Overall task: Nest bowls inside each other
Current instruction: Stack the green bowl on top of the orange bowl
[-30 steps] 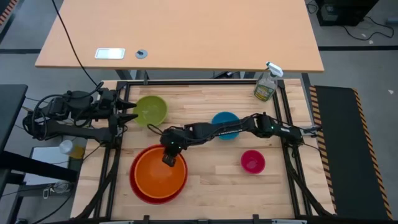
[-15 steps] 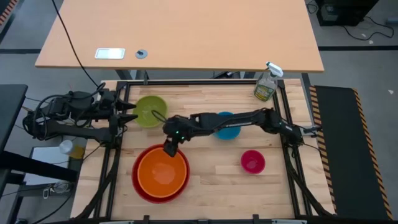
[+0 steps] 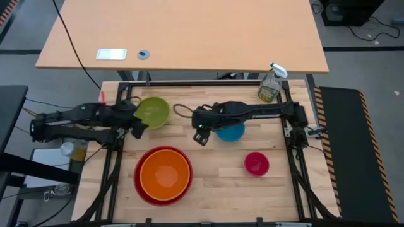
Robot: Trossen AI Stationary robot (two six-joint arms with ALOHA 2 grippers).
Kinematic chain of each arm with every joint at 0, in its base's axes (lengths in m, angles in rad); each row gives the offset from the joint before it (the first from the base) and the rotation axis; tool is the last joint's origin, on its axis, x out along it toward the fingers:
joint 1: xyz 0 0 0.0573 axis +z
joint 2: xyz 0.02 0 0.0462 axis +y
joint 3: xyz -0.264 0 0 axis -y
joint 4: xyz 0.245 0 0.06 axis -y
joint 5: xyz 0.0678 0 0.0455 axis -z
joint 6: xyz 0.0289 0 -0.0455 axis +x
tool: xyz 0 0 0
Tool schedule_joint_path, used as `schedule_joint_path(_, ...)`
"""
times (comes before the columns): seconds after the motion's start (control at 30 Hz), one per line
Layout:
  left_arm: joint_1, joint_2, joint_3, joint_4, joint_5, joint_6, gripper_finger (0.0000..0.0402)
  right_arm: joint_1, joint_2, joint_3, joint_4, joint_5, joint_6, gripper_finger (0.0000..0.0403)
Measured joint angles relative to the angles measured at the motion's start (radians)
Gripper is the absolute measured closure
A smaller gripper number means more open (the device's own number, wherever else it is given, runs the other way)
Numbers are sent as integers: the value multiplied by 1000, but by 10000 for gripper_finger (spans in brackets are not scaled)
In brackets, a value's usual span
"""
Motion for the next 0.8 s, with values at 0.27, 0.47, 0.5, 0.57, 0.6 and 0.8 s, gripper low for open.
schedule_joint_path(0.27,195,93,-26,22,26,-6,168,-84,-253,-492,300,-159,20,187)
schedule_joint_path(0.47,396,162,-26,26,34,75,170,-151,-415,-760,442,-231,25,188)
schedule_joint_path(0.5,436,178,-26,30,42,103,170,-157,-435,-786,459,-243,24,188)
schedule_joint_path(0.57,515,214,-25,38,68,167,170,-167,-467,-820,478,-261,5,189)
schedule_joint_path(0.6,554,236,-25,42,81,199,170,-171,-479,-830,480,-261,-8,189)
schedule_joint_path(0.8,745,364,-25,55,103,354,170,-173,-511,-846,498,-261,-84,190)
